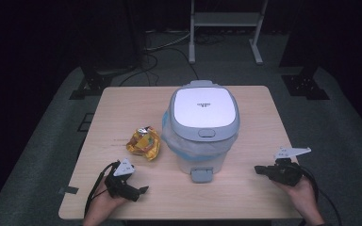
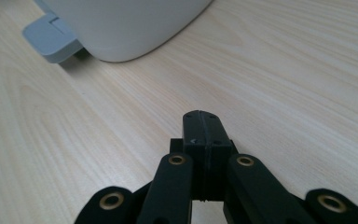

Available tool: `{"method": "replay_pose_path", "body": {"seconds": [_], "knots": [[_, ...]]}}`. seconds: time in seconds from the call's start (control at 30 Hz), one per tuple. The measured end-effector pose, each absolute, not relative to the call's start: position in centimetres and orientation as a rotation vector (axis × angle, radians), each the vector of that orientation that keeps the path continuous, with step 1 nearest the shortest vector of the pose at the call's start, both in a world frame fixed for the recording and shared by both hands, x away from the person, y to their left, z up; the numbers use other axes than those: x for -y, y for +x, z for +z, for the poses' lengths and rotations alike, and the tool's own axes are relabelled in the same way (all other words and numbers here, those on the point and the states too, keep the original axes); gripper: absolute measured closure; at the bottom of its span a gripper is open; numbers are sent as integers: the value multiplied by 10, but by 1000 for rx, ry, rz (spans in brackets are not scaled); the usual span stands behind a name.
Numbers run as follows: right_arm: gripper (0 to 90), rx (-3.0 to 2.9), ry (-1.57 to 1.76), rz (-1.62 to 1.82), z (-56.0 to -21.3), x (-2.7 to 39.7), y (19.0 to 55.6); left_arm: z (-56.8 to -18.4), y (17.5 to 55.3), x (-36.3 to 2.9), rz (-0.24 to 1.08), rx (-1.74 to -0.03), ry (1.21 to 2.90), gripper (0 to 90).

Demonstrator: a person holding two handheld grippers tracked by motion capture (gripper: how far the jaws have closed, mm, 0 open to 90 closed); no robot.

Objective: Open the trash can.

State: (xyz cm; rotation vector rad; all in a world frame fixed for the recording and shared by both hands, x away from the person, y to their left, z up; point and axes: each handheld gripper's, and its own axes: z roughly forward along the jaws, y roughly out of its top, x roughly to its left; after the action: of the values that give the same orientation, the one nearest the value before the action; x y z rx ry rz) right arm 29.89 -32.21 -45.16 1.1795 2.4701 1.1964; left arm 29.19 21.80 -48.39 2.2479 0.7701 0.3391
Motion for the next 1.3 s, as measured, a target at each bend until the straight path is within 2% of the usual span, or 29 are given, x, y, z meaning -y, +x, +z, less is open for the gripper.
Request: {"method": "replay_pose_path", "body": {"seconds": [0.63,1.3], "knots": [[900,-2431,1117,1330,-427,331,299,-484,292,-218,339,-770,2248,0],[900,-2414,1003,1448,-392,320,299,-484,292,-218,339,-769,2251,0]]}}
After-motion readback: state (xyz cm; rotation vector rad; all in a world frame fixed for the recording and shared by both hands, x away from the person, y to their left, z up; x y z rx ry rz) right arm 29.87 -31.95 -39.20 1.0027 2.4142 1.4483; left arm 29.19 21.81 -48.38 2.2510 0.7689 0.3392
